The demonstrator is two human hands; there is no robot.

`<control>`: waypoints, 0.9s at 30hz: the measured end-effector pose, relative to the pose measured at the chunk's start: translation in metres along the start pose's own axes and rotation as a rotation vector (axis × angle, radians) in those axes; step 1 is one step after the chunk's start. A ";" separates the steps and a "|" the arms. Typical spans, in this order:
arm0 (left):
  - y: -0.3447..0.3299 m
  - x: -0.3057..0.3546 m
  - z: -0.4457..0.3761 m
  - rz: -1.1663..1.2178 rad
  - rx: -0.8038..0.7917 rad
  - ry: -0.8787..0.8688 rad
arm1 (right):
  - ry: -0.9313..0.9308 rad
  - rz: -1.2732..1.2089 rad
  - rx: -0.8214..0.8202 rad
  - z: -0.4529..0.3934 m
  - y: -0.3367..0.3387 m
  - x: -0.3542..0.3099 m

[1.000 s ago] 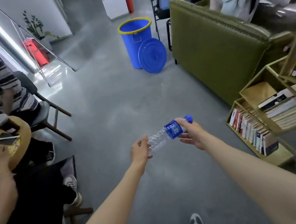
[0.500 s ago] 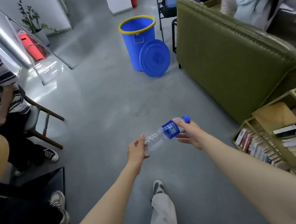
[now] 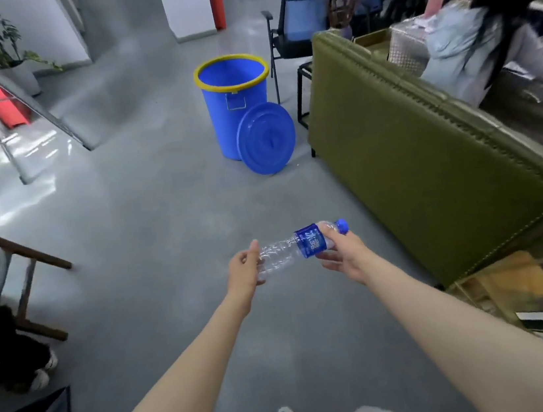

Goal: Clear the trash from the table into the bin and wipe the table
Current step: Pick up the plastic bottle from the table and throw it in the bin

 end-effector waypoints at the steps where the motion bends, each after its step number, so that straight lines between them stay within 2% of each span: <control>1: 0.000 0.007 -0.014 0.003 0.002 -0.002 | -0.002 -0.005 0.005 -0.011 0.002 -0.009; 16: -0.041 0.086 -0.212 -0.004 0.091 0.052 | -0.053 -0.006 -0.078 -0.210 0.075 -0.126; 22: -0.075 0.140 -0.291 -0.006 0.108 0.032 | -0.059 0.095 -0.161 -0.288 0.115 -0.215; 27: -0.078 0.165 -0.347 0.031 0.170 0.040 | -0.094 0.144 -0.210 -0.353 0.124 -0.256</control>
Point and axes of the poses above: each hand's wrist, its own z-axis away from the middle knuckle, its own y-axis out of the back of the hand, x = y × z, the point moved 9 cm from there along -z, towards the middle knuckle, and after that the axes turned 15 degrees about -x, right-handed, at the moved point
